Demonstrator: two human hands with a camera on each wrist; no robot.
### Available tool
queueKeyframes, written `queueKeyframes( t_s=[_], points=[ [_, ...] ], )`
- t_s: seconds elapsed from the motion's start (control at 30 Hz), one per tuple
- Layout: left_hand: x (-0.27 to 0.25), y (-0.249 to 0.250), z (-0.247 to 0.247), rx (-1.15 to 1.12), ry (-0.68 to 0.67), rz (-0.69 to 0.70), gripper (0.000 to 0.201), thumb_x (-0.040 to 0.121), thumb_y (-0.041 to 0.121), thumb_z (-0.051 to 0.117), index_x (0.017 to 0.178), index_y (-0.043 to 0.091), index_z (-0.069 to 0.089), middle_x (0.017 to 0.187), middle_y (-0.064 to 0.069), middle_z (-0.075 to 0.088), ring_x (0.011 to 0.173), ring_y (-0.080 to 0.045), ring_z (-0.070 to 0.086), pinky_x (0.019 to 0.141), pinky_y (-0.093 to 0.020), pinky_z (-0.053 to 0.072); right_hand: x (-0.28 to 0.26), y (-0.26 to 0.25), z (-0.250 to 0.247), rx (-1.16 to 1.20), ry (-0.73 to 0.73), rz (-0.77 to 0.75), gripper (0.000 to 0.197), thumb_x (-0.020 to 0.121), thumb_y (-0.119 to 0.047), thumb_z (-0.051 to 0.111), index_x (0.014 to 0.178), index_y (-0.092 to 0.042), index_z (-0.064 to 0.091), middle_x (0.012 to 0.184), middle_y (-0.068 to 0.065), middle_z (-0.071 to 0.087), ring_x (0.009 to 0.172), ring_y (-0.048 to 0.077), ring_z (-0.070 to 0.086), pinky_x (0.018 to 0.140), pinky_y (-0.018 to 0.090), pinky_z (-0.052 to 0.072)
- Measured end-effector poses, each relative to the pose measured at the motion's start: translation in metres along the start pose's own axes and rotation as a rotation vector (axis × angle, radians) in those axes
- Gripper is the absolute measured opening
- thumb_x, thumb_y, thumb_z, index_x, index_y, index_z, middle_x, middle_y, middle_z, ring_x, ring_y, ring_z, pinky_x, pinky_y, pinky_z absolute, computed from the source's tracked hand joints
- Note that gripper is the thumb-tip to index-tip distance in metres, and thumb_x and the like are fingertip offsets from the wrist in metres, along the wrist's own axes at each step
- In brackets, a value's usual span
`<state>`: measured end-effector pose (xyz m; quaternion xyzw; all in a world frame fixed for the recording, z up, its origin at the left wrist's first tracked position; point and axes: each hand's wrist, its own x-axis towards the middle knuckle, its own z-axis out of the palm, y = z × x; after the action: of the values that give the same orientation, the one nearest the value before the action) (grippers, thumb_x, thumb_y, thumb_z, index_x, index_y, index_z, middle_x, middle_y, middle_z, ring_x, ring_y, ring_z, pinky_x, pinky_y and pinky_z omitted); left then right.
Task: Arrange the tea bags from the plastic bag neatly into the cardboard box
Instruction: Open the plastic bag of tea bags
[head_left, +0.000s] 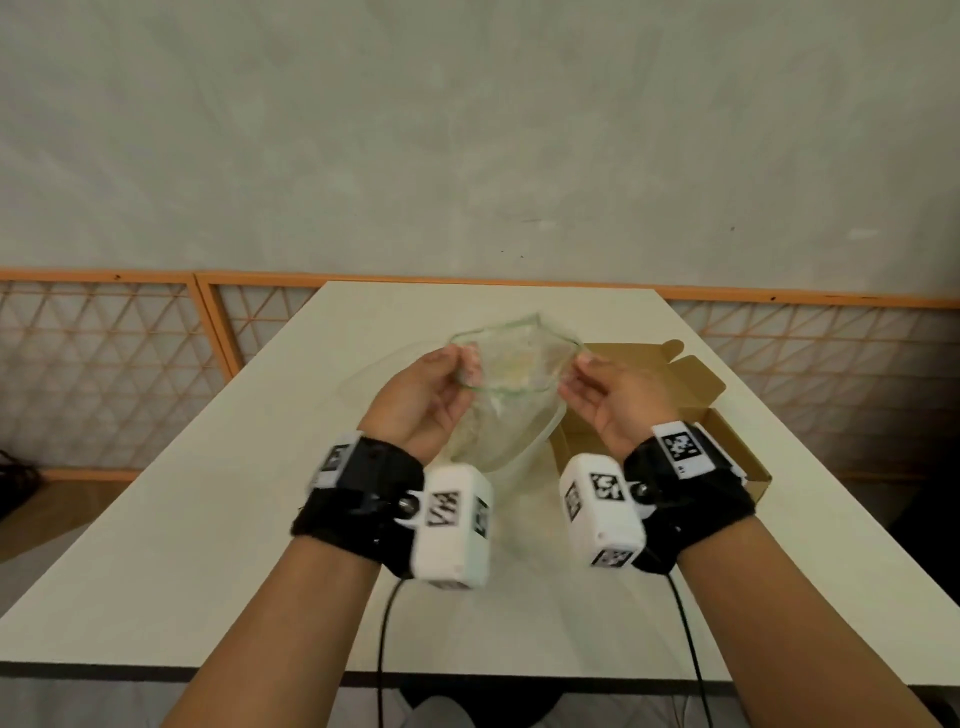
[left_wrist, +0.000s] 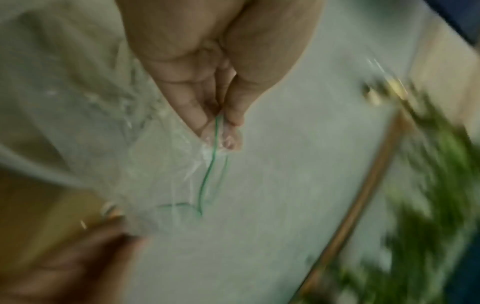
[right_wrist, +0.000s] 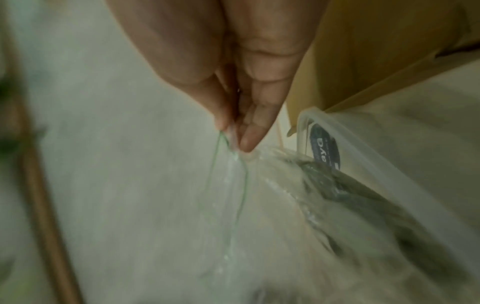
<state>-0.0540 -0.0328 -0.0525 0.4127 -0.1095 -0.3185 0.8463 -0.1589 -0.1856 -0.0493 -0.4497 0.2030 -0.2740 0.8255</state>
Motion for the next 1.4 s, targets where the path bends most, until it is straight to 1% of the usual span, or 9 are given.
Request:
queueKeyframes(
  t_s=[0.1,0.27,0.47,0.63,0.73,0.83,1.07,1.23,1.4],
  points=[
    [-0.002,0.007,-0.013,-0.223,-0.009,-0.129,0.023,0.095,0.009,0.045,0.075,0.008,0.057,0.057,0.003,0.057,0.046,-0.005,0.055,0.05,-0.018,0.048,0.006,-0.007,-0.014,0.213,0.033,0.147,0.016,0.094,-0.003,0.046,0.082,-0.002,0.056,0.07,0.008,0.06,0.059,0.015,0.065,0.055,0.025,0.058],
    [-0.007,-0.01,0.001,0.361,-0.085,-0.058,0.007,0.086,0.021,0.062,0.084,0.021,0.055,0.054,0.006,0.031,0.042,-0.008,0.028,0.055,-0.025,0.016,0.007,-0.002,0.009,0.141,0.013,0.203,0.024,0.099,-0.016,0.04,0.082,-0.006,0.054,0.067,0.006,0.061,0.068,0.014,0.053,0.05,0.024,0.055],
    [0.006,-0.011,0.021,0.376,0.187,0.111,0.028,0.095,0.034,0.054,0.072,0.017,0.054,0.06,0.002,0.047,0.042,-0.009,0.044,0.049,-0.023,0.034,-0.01,0.016,0.025,-0.736,-0.018,0.076,0.059,0.067,-0.064,0.066,0.105,-0.02,0.054,0.098,-0.002,0.057,0.08,0.014,0.054,0.071,0.033,0.051],
    [0.002,0.0,0.014,-0.035,0.054,-0.005,0.054,0.1,0.033,0.043,0.049,0.013,0.047,0.05,-0.001,0.056,0.046,-0.012,0.054,0.049,-0.023,0.046,-0.006,0.013,0.013,-0.51,0.014,0.181,0.025,0.09,-0.01,0.057,0.112,0.003,0.055,0.111,0.022,0.064,0.091,0.033,0.066,0.066,0.036,0.058],
    [-0.004,0.013,-0.002,0.007,0.011,-0.043,0.006,0.093,0.006,0.053,0.089,0.005,0.058,0.074,-0.01,0.068,0.051,-0.011,0.061,0.05,-0.021,0.052,0.007,-0.01,-0.001,-0.224,-0.031,0.16,0.038,0.092,0.002,0.047,0.129,0.006,0.042,0.103,0.018,0.069,0.083,0.026,0.07,0.063,0.034,0.059],
    [-0.001,0.016,-0.012,0.335,0.005,0.057,0.043,0.089,-0.005,0.048,0.119,0.025,0.048,0.091,-0.014,0.057,0.047,-0.01,0.046,0.043,-0.018,0.04,0.008,-0.022,0.004,-0.082,-0.201,0.215,0.021,0.096,0.0,0.037,0.105,0.002,0.055,0.078,0.011,0.073,0.068,0.015,0.071,0.061,0.025,0.059],
    [-0.003,0.013,-0.001,0.975,-0.031,0.334,0.025,0.088,0.028,0.065,0.073,0.009,0.061,0.048,0.012,0.044,0.039,-0.002,0.039,0.045,-0.014,0.035,0.021,-0.023,0.026,-0.486,-0.169,0.292,0.047,0.092,-0.015,0.043,0.045,-0.017,0.048,0.039,-0.004,0.036,0.038,0.01,0.028,0.053,0.024,0.024],
    [0.009,0.02,0.002,0.478,0.148,0.016,0.045,0.099,0.033,0.046,0.066,0.007,0.061,0.05,-0.001,0.054,0.045,-0.015,0.053,0.055,-0.028,0.05,0.013,-0.023,0.025,-0.837,-0.14,0.116,0.038,0.077,-0.035,0.072,0.104,-0.013,0.056,0.103,0.015,0.065,0.085,0.024,0.061,0.073,0.032,0.05],
    [0.011,0.015,-0.004,0.267,0.096,-0.157,0.039,0.097,0.034,0.046,0.107,0.002,0.065,0.096,-0.01,0.063,0.08,-0.023,0.06,0.059,-0.029,0.056,0.003,-0.002,0.012,-0.873,-0.166,0.351,0.029,0.086,-0.038,0.062,0.096,-0.012,0.054,0.074,0.008,0.057,0.061,0.014,0.052,0.058,0.023,0.046]
  ],
)
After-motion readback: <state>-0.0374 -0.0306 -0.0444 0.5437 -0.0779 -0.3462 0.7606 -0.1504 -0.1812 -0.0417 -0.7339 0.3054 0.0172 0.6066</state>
